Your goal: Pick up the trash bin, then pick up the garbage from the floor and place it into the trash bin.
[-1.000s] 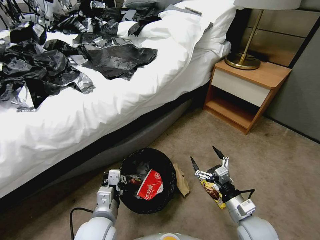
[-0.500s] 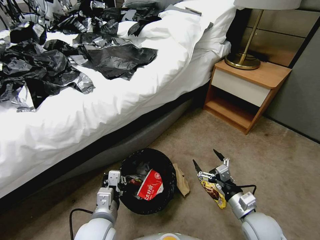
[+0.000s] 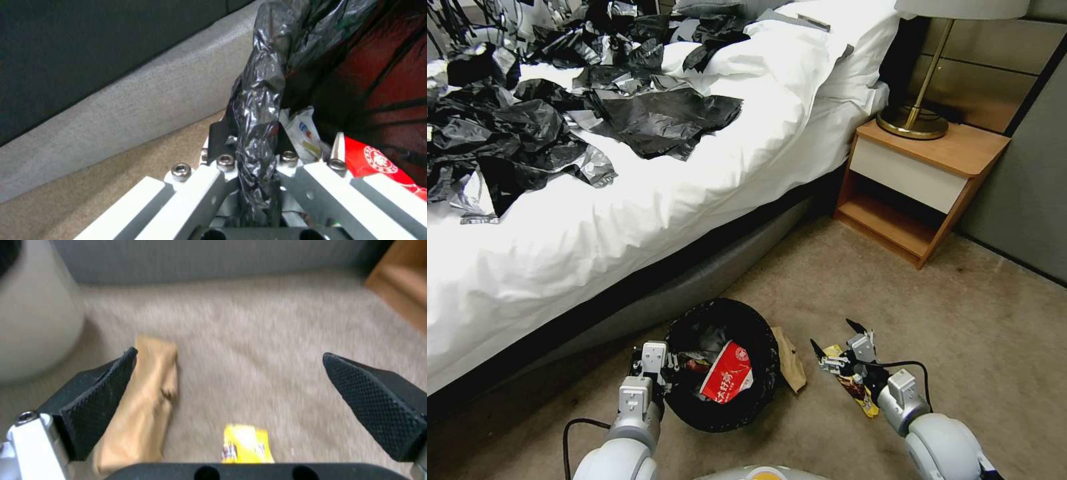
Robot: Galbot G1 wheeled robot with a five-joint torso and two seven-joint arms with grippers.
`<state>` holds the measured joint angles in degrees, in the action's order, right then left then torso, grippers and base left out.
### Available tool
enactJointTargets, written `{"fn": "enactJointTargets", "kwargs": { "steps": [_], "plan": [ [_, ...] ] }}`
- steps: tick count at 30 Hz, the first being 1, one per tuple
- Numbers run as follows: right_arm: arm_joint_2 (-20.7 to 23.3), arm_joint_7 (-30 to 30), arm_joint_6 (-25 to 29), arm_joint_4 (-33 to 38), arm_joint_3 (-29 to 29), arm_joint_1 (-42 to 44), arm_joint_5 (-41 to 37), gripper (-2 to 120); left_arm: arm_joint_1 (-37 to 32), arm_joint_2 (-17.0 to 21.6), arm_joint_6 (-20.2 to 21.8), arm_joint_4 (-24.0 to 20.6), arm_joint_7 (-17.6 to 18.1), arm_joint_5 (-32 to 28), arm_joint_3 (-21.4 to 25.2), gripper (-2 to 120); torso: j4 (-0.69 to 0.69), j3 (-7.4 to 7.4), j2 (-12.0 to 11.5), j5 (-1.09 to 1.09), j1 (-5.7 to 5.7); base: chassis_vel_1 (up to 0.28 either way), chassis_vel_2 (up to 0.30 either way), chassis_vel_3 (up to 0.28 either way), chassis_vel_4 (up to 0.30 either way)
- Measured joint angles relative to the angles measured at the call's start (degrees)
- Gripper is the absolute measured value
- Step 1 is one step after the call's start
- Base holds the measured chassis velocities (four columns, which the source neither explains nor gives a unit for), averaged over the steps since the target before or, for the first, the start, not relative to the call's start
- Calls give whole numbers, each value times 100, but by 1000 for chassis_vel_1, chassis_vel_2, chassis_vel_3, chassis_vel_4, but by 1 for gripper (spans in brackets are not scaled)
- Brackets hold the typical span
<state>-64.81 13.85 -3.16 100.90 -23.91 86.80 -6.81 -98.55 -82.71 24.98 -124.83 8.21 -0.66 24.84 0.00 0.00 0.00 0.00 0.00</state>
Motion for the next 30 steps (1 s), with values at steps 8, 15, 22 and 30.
{"fn": "enactJointTargets", "kwargs": {
  "steps": [8, 15, 22, 30],
  "plan": [
    [-87, 161, 177, -1024, -127, -154, 87, 100, 18, 8, 0, 34, -6, -16, 9, 0, 0, 0, 0, 1, 0, 0, 0, 0, 0],
    [-139, 291, 422, -1494, -199, -200, 57, 100, 24, -13, 0, 60, -5, -9, 7, 0, 1, 0, 0, 0, 0, 0, 0, 0, 0],
    [-264, 427, 605, -1908, -206, -318, 5, 100, 2, -24, 0, 58, 1, 12, 1, 0, 1, 0, 0, 0, 0, 0, 0, 0, 0],
    [-378, 529, 862, -2311, -202, -481, -46, 100, -44, -23, -3, 25, 1, 28, 5, 0, 1, 0, 0, 0, 0, 0, 0, 0, 0]
  ]
}}
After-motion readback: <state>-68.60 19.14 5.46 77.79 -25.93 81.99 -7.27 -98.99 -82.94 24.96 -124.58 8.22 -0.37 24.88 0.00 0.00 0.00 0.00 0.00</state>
